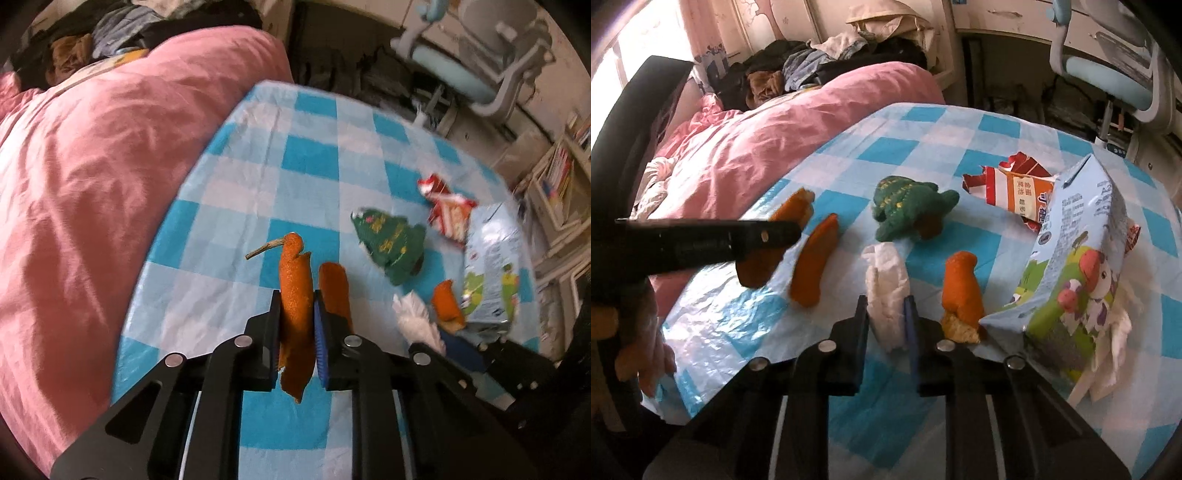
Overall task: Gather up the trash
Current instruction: 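Grasp an orange foam piece with the left tool while the right tool grasps a white tissue, then carry both items over the yellow bin and open both tools to drop them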
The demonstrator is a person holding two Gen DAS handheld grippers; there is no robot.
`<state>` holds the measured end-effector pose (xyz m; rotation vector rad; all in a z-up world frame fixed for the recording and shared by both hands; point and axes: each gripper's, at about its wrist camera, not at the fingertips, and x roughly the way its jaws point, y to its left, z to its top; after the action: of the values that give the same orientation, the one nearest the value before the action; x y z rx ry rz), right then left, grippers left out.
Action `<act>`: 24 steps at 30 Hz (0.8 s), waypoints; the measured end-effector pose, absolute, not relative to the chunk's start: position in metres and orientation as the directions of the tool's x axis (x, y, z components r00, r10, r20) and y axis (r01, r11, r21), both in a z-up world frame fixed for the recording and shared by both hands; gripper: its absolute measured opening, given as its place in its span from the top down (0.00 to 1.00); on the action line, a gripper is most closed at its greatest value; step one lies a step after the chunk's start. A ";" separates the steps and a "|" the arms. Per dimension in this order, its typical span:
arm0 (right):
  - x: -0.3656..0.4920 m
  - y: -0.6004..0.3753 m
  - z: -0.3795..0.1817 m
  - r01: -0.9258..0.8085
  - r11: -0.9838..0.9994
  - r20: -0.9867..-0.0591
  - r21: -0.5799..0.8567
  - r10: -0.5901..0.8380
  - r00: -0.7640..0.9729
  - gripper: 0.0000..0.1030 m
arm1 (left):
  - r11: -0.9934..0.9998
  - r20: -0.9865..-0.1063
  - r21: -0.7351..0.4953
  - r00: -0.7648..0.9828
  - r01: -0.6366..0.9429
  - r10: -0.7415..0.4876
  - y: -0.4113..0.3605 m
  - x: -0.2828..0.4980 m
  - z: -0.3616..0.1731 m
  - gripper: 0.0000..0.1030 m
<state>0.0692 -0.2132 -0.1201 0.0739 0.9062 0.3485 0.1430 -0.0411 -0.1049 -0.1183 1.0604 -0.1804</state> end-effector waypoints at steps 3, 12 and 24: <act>0.056 -0.216 -0.109 -0.271 0.932 -0.734 0.239 0.356 0.578 0.81 | 0.971 -0.824 -0.222 0.517 0.085 -0.234 -0.033 0.129 -0.090 0.85; -0.011 -0.227 -0.077 -0.289 0.896 -0.653 0.337 0.444 0.614 0.81 | 0.957 -0.732 -0.248 0.617 0.152 -0.287 -0.033 0.062 -0.057 0.85; -0.107 -0.216 -0.084 -0.324 0.876 -0.660 0.359 0.483 0.575 0.81 | 0.954 -0.710 -0.198 0.639 0.223 -0.297 -0.049 -0.041 -0.062 0.85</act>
<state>-0.1070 -0.2160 -0.0843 0.2076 0.8334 0.4762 -0.0414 -0.0488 -0.0621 -0.0952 0.8266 -0.2975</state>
